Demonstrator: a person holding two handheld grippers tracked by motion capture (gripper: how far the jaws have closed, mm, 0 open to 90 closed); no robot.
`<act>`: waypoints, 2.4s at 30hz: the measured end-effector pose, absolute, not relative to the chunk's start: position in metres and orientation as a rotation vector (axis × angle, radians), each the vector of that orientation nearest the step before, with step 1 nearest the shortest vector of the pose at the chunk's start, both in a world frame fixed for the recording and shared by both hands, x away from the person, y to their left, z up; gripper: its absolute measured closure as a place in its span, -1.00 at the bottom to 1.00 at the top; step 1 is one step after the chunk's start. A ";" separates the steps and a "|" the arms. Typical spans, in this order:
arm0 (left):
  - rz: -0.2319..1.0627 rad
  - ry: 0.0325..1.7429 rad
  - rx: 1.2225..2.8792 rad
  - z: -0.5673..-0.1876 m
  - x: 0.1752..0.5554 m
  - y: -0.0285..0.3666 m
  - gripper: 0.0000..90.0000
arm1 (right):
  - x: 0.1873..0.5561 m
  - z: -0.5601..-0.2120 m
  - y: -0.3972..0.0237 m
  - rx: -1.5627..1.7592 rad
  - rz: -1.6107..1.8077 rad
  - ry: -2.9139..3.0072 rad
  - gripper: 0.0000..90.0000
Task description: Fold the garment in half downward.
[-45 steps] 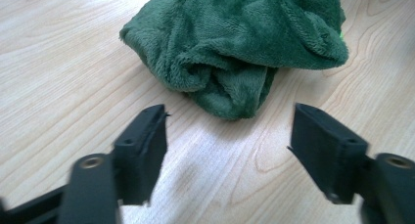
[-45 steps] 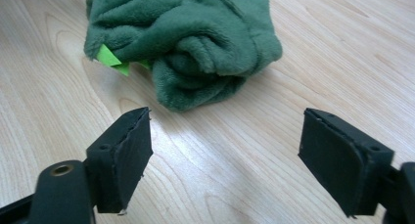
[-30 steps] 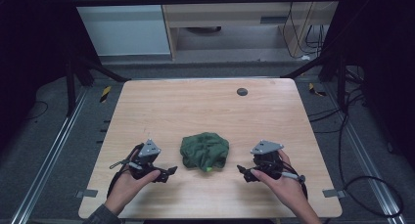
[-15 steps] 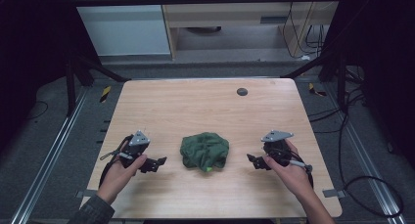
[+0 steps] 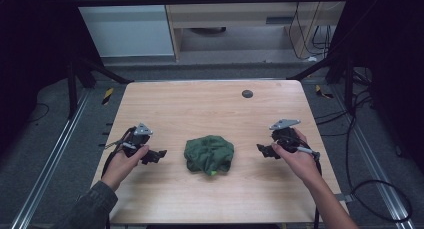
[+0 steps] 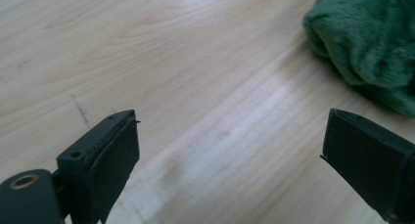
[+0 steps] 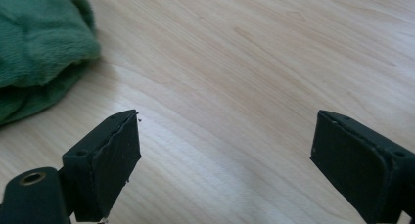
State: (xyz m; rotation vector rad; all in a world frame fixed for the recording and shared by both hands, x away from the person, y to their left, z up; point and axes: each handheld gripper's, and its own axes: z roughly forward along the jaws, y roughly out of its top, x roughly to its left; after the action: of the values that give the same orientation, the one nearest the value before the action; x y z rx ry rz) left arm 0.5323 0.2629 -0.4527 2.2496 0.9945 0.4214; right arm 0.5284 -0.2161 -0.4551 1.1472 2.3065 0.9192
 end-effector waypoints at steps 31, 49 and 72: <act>0.462 1.082 2.258 -0.470 0.588 0.268 -0.86 | 0.586 -0.473 -0.252 1.384 0.881 2.263 -0.74; 0.449 1.105 2.219 -0.490 0.596 0.269 -0.86 | 0.599 -0.494 -0.243 1.456 0.956 2.223 -0.74; 0.482 1.096 2.146 -0.506 0.596 0.265 -0.96 | 0.603 -0.504 -0.237 1.454 0.975 2.159 -0.81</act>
State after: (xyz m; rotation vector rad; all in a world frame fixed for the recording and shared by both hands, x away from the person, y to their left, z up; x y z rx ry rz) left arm 0.5961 0.2653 -0.5059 2.1457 1.0961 0.4821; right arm 0.6026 -0.2366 -0.5041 1.4543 2.1587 0.9746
